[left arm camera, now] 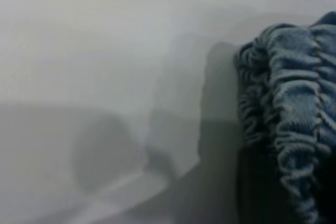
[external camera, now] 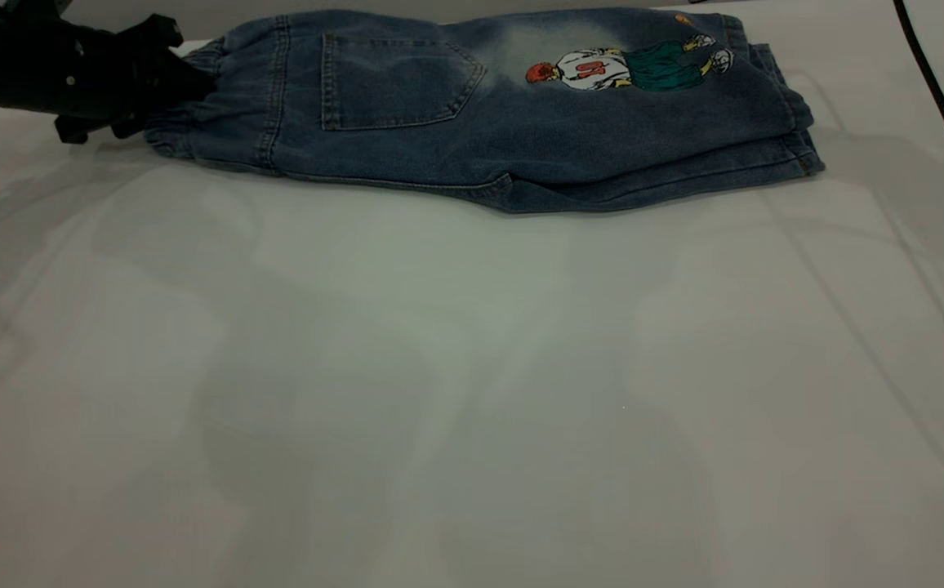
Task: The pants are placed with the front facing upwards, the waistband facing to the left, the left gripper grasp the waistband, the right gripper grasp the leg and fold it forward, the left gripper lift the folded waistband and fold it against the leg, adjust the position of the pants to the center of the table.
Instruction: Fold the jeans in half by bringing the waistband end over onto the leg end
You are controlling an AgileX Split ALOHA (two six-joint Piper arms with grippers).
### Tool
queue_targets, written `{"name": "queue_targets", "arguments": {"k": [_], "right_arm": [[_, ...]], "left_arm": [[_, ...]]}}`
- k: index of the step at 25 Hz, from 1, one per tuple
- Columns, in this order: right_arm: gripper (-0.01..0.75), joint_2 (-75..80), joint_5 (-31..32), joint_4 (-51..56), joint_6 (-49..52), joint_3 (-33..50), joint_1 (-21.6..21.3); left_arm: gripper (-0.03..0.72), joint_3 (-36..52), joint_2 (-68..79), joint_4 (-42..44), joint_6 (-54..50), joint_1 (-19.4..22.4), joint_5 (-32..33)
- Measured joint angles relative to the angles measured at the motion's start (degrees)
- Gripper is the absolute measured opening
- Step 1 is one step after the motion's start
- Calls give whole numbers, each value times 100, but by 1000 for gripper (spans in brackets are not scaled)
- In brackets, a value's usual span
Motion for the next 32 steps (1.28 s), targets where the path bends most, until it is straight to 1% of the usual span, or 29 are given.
{"name": "queue_targets", "arguments": {"k": [3,4,7,12,15,20,24,27,32], "right_arm": [[484,0,23,5,0,0,0],[484,0,23,5,0,0,0],[484,0,23,18,0,0,0],[484,0,-5,157,5,0,61],[484,0,-136,139,-6,0,237],[484,5,-478,-317,106,-220,678],[484,10,-612,-707,635,-552,941],[484,113,-610,-1108,1088,-817,1089],[484,529,-233,-2156,2166,-1392,1268]], "left_arm": [[67,0,0,12,0,0,7],[48,0,0,12,0,0,7],[41,0,-34,23,8,0,34],[39,0,-326,83,10,-5,274],[39,0,-575,37,-2,-56,414],[39,0,-815,323,-138,-181,412],[38,-6,-815,566,-362,-224,396],[38,-6,-815,574,-466,-279,494],[38,-6,-815,568,-467,-371,632]]}}
